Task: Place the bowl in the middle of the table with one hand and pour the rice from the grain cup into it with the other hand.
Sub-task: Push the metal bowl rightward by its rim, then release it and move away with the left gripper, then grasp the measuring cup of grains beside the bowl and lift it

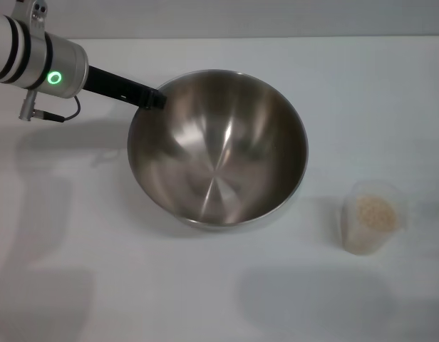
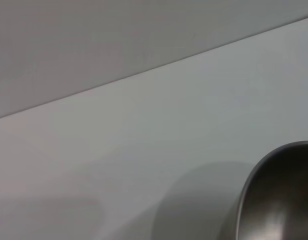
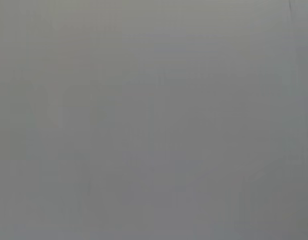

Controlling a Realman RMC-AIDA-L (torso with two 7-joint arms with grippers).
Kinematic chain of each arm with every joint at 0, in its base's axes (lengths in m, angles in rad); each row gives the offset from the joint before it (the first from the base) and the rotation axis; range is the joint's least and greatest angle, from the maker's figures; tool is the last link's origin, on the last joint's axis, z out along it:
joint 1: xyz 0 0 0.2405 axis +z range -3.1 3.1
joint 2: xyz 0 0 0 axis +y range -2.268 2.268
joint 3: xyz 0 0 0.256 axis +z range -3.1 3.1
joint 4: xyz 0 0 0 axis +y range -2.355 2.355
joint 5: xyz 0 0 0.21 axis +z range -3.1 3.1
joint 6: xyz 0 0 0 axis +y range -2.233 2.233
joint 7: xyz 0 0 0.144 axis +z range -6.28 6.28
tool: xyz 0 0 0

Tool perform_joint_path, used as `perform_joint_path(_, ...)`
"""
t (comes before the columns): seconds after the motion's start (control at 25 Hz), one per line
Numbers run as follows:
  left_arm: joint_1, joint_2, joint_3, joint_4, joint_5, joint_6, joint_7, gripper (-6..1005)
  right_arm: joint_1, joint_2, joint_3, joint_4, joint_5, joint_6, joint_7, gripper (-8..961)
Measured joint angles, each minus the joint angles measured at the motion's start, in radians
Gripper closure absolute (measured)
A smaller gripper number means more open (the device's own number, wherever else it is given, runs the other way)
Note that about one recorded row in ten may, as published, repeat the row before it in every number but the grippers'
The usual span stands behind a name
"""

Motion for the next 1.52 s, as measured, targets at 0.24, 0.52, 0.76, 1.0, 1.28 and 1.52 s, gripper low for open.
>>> perform_joint_path(0.24, 0.006, -0.015, 0.002, -0.025, 0.022, 0.018, 0.004, 909, -0.006, 0.000, 0.000, 0.000, -0.001, 0.002, 0.000, 122)
perform_joint_path(0.52, 0.032, -0.023, 0.010, -0.115, 0.018, 0.012, 0.030, 809, -0.010, 0.000, 0.000, 0.000, 0.002, 0.003, 0.000, 122)
perform_joint_path(0.76, 0.177, -0.030, 0.105, -0.395, 0.019, 0.187, 0.031, 447, -0.011, 0.000, 0.000, 0.000, 0.001, 0.002, 0.000, 123)
perform_joint_path(1.0, 0.529, -0.026, 0.515, -0.565, 0.024, 1.073, 0.139, 224, -0.012, 0.000, 0.000, 0.000, 0.002, -0.005, 0.000, 123)
perform_joint_path(1.28, 0.661, -0.023, 0.778, -0.347, 0.033, 1.882, 0.042, 140, -0.028, 0.000, -0.013, 0.000, -0.004, -0.020, 0.000, 123)
perform_joint_path(1.52, 0.650, -0.028, 0.844, 0.157, 0.265, 2.513, -0.403, 140, -0.074, 0.000, -0.147, -0.011, -0.007, -0.100, -0.011, 123)
